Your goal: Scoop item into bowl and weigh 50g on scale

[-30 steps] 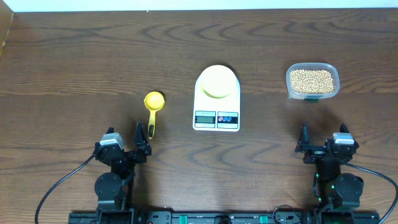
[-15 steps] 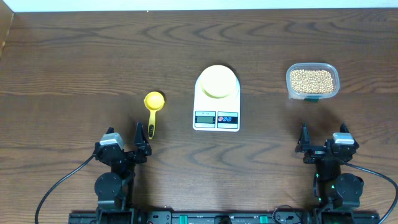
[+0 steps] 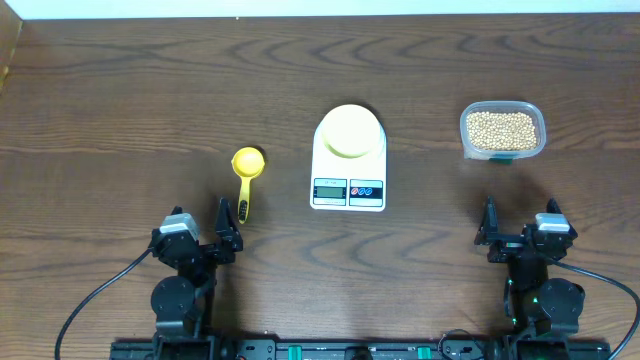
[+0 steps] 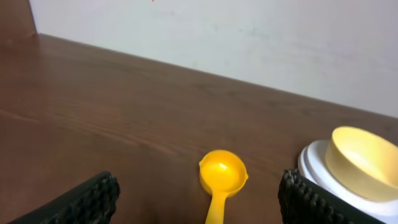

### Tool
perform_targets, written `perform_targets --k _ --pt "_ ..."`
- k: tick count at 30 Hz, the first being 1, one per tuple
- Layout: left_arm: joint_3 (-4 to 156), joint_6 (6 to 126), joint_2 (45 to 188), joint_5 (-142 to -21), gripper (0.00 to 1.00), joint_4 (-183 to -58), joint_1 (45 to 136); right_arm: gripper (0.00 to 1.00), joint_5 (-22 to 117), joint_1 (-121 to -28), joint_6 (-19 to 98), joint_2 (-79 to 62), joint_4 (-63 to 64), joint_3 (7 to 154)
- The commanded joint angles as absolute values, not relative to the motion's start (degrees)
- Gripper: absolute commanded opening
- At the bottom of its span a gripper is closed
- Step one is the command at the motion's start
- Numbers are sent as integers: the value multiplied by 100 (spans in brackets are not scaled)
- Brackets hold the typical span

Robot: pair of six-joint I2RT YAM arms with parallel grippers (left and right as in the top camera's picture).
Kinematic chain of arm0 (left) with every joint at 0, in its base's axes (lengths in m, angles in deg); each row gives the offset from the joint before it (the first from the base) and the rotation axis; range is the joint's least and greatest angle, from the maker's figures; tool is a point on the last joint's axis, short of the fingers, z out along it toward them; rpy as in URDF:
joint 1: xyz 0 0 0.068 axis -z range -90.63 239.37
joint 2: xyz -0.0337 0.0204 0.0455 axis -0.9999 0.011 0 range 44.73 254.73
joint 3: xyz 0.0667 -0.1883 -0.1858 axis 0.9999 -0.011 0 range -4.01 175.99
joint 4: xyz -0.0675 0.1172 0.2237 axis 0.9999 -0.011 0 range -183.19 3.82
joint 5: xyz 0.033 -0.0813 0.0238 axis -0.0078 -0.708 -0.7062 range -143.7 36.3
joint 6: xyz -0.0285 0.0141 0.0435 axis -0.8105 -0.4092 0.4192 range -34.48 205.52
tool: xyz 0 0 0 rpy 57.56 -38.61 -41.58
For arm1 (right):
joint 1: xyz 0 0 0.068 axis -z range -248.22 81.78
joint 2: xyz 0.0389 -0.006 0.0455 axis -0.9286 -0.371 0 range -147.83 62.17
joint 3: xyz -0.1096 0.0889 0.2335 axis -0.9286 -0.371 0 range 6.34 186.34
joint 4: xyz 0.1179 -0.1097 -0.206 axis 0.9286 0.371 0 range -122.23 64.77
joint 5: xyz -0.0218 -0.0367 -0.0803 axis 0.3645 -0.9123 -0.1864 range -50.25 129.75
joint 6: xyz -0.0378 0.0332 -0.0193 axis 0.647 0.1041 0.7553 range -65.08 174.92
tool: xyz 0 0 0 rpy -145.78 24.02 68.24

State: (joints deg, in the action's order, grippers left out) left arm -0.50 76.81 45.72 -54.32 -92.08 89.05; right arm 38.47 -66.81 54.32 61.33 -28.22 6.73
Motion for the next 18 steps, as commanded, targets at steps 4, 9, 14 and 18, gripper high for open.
perform_targets --k 4,9,14,18 --pt "402 7801 4878 -5314 84 -9341 8879 99 3841 -6732 5478 6189 -2798 666" --pt "605 7801 5213 -5299 84 -9343 8879 99 3841 -6732 5478 6189 -2798 666" --pt "868 7799 5623 -5301 84 -9345 8879 99 3841 -6732 5478 6189 -2798 666" --pt "1128 7801 6019 -5301 84 -9382 8879 99 3841 -6732 5478 6189 -2798 666"
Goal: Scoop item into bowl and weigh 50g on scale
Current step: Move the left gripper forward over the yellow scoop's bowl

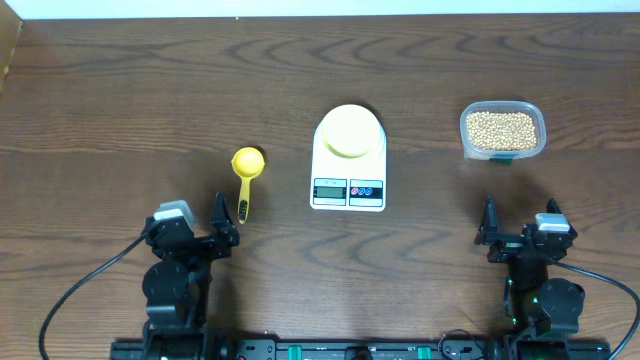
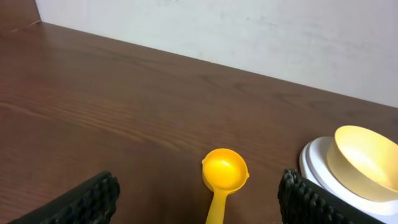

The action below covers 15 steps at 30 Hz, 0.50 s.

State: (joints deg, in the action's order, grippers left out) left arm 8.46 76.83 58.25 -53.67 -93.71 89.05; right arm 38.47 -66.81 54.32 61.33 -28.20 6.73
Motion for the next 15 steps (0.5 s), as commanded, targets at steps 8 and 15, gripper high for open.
perform_targets --k 8,15 --pt "1694 7843 7079 -5301 84 -9391 8879 99 3841 -6732 5478 6189 -2798 666" --pt "2332 7961 8069 -5301 84 -9546 8879 99 3841 -6732 5478 6189 -2798 666"
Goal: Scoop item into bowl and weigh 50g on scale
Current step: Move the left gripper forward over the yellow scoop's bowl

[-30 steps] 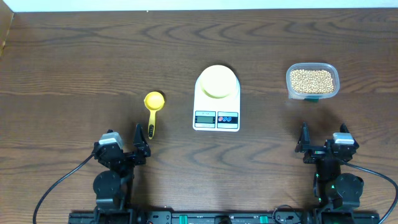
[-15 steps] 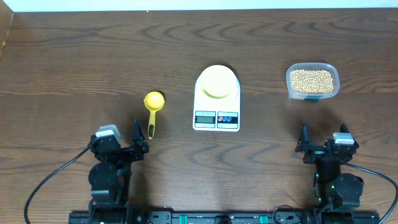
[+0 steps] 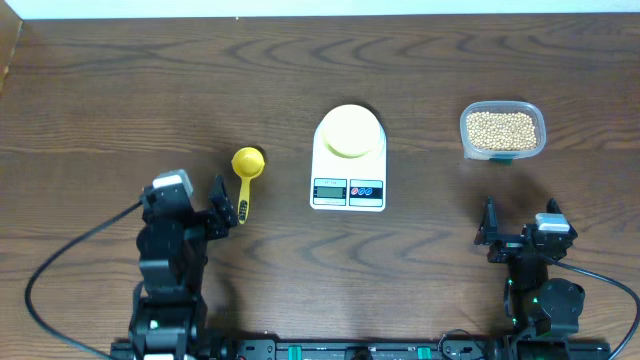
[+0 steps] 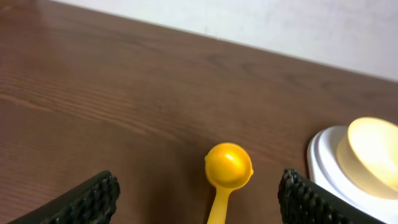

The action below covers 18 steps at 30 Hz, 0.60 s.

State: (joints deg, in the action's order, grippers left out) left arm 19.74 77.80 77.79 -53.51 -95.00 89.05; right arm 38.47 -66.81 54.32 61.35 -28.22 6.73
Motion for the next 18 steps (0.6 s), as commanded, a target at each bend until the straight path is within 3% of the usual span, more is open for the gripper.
perform_targets --k 1,18 --pt "2454 7996 8200 -5301 84 -9610 8879 99 3841 -6732 5478 6189 -2798 666" --pt "3982 8341 9881 -5299 84 -10014 8879 99 3841 -6732 5478 6189 -2798 666"
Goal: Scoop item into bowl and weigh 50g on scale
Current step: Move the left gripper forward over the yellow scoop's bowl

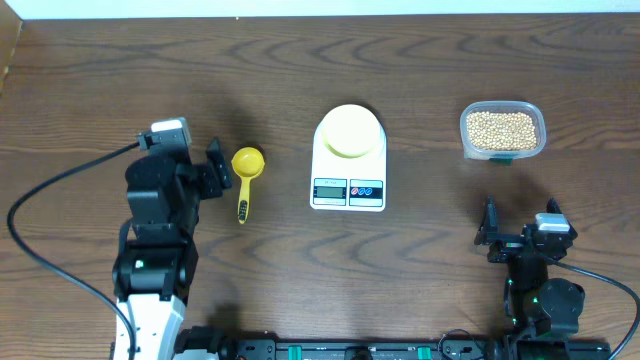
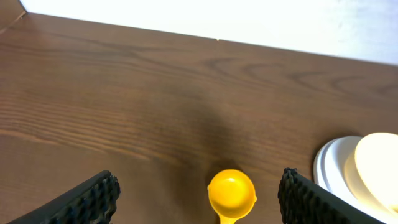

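A yellow measuring scoop (image 1: 246,177) lies flat on the wooden table, cup end far, handle toward me; its cup (image 2: 231,193) shows between my left fingers. My left gripper (image 1: 213,180) hangs open above the table just left of the scoop, holding nothing. The white digital scale (image 1: 348,160) carries a pale yellow bowl (image 1: 350,131), seen at the right edge of the left wrist view as the bowl (image 2: 379,163). A clear tub of soybeans (image 1: 502,130) stands at the far right. My right gripper (image 1: 490,232) rests near the front right; its jaws cannot be made out.
The table's far edge meets a white wall (image 2: 249,18). Black cables (image 1: 60,190) trail from the left arm across the front left of the table.
My left arm has risen and reached farther from the front edge; its gripper now hangs beside the scoop's handle, still open. Scoop, scale, bowl, beans and right arm are unchanged.
My left gripper sat open low near the front edge, behind the scoop's handle. Over the following moments it lifted and advanced step by step toward the scoop, and now stands beside it. The right arm stayed parked throughout, and nothing on the table moved.
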### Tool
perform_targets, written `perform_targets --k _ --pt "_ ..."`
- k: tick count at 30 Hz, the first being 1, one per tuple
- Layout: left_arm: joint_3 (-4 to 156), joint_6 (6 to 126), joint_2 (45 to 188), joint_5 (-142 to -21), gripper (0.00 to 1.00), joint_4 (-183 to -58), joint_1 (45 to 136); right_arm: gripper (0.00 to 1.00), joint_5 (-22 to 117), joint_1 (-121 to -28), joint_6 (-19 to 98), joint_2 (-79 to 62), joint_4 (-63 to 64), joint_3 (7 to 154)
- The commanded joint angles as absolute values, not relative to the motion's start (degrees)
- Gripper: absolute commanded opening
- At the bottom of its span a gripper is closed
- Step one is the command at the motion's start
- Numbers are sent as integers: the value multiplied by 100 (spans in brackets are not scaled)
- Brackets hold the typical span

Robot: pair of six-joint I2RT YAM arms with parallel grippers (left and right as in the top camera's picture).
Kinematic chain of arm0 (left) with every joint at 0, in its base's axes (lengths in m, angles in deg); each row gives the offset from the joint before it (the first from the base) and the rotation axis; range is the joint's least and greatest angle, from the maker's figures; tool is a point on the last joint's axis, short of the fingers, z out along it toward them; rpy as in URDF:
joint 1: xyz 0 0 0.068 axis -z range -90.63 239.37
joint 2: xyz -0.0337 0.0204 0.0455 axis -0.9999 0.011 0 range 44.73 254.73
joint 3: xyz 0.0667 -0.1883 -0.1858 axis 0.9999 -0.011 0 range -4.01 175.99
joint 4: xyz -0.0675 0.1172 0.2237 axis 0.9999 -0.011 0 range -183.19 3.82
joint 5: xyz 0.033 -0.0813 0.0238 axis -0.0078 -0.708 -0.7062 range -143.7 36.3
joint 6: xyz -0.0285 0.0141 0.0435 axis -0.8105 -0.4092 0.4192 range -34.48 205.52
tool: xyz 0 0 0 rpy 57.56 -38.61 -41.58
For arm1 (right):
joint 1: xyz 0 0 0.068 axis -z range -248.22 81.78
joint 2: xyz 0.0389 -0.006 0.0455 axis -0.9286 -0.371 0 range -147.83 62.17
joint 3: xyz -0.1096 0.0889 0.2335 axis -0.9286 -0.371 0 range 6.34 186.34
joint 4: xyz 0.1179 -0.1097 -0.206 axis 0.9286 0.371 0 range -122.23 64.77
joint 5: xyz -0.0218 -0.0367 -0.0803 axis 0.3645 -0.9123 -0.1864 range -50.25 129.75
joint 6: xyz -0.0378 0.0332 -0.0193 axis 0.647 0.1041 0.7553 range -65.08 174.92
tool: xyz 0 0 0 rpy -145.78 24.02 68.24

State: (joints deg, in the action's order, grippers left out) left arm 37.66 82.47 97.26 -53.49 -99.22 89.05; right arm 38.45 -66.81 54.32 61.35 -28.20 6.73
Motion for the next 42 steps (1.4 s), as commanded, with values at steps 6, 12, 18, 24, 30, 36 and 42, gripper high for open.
perform_targets --k 6,12,18,24,30,36,42 --pt "4015 8448 10227 -5299 84 -10095 8879 99 3841 -6732 5478 6189 -2798 666" --pt "4050 8549 10428 -5297 84 -10071 8879 99 3841 -6732 5478 6189 -2798 666" --pt "4172 8551 10557 -5297 84 -10071 8879 99 3841 -6732 5478 6189 -2798 666" --pt "4223 8551 10624 -5297 84 -10141 8877 99 3841 -6732 5478 6189 -2798 666" --pt "4393 8553 10801 -5297 84 -10333 8826 99 3841 -6732 5478 6189 -2798 666" --pt "4758 8579 11214 -5301 84 -10858 8750 99 3841 -6732 5478 6189 -2798 666" --pt "5042 8809 11584 -5323 84 -10954 8750 99 3841 -6732 5478 6189 -2798 666"
